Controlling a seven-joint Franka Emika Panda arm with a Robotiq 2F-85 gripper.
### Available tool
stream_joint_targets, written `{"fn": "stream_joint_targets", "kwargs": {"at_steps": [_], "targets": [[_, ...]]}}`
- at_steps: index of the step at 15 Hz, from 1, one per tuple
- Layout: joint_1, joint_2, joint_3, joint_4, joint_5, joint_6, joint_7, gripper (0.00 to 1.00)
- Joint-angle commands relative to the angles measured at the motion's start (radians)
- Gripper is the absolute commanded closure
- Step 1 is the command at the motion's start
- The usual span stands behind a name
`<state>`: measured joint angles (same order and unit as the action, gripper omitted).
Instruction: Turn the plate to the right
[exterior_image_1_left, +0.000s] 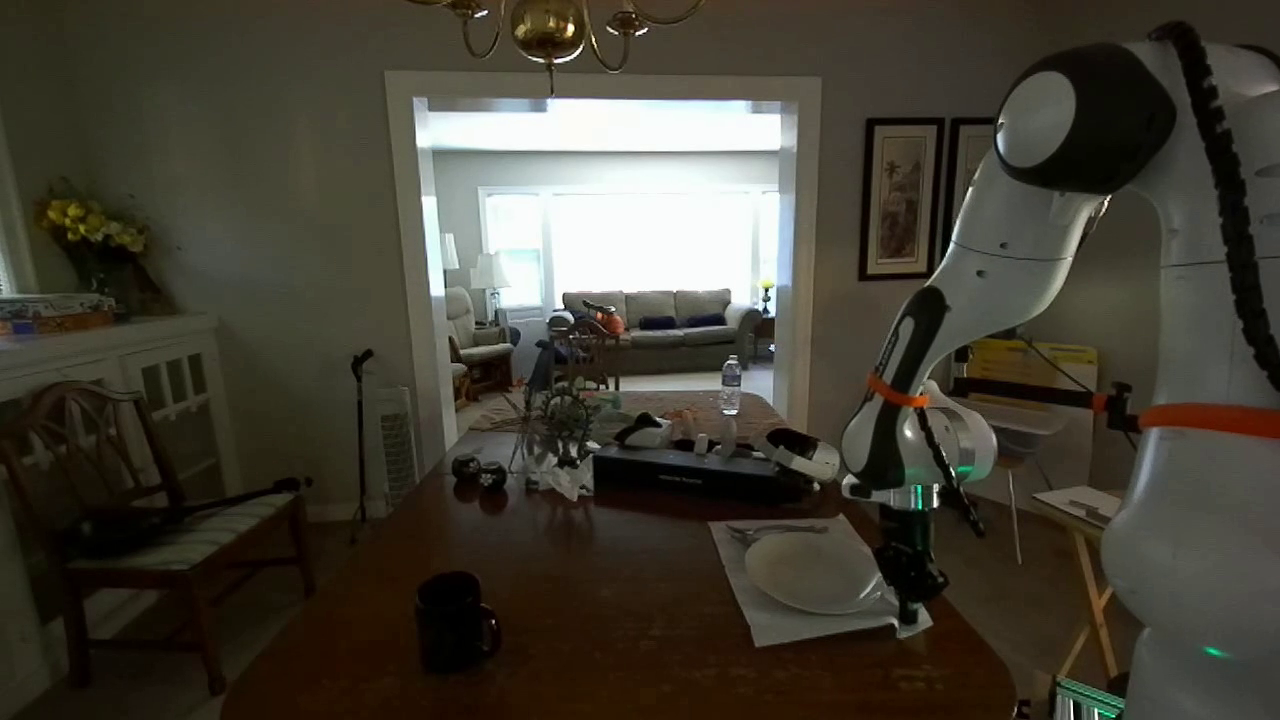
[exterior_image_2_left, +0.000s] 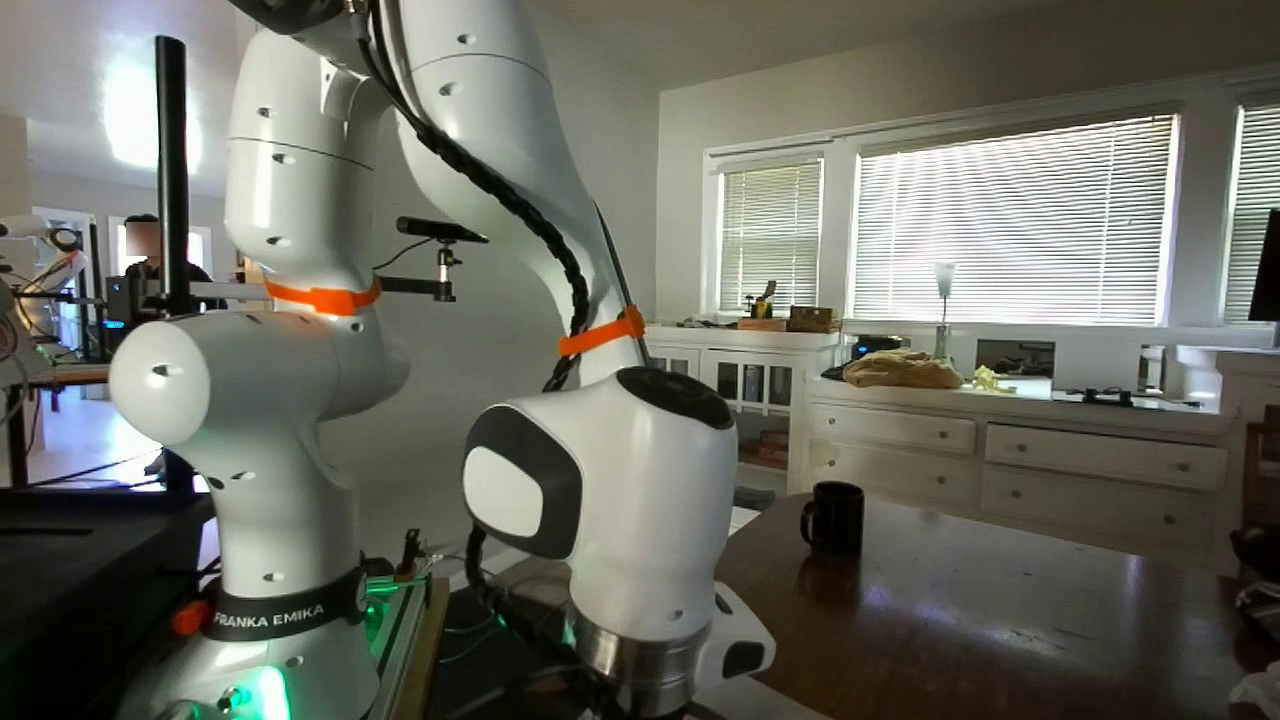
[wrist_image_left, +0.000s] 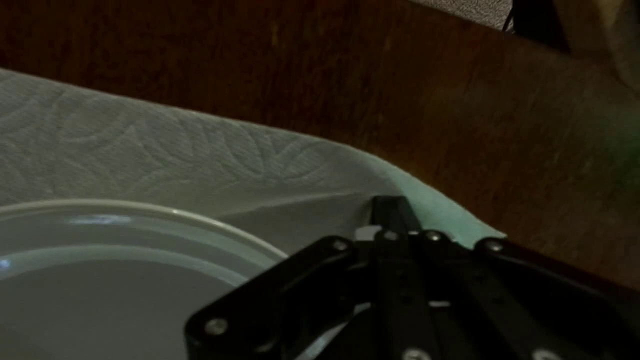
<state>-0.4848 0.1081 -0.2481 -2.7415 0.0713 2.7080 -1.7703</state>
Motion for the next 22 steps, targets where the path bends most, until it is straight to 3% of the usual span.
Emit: {"fn": "stream_joint_targets", "kwargs": {"at_steps": [1, 4, 5, 6, 10, 14, 16, 18, 20, 22], "targets": [[0.026, 0.047, -0.033, -0.009, -0.024, 0.001, -0.021, 1.00], [0.037, 0.017, -0.023, -0.008, 0.015, -0.012, -0.021, 1.00], [0.045, 0.010, -0.032, -0.008, -0.014, -0.020, 0.014, 0.74], [0.047, 0.000, -0.036, -0.008, -0.022, -0.043, 0.018, 0.73], [0.060, -0.080, -0.042, -0.010, -0.012, -0.125, 0.022, 0.45], [0.076, -0.192, -0.079, -0.016, -0.156, -0.170, 0.220, 0.13], [0.070, -0.292, -0.086, -0.025, -0.209, -0.245, 0.335, 0.01], [0.025, -0.405, -0.047, -0.038, -0.255, -0.379, 0.496, 0.00], [0.060, -0.487, -0.062, -0.025, -0.240, -0.530, 0.613, 0.00], [0.081, -0.562, -0.055, -0.023, -0.191, -0.610, 0.729, 0.00]]}}
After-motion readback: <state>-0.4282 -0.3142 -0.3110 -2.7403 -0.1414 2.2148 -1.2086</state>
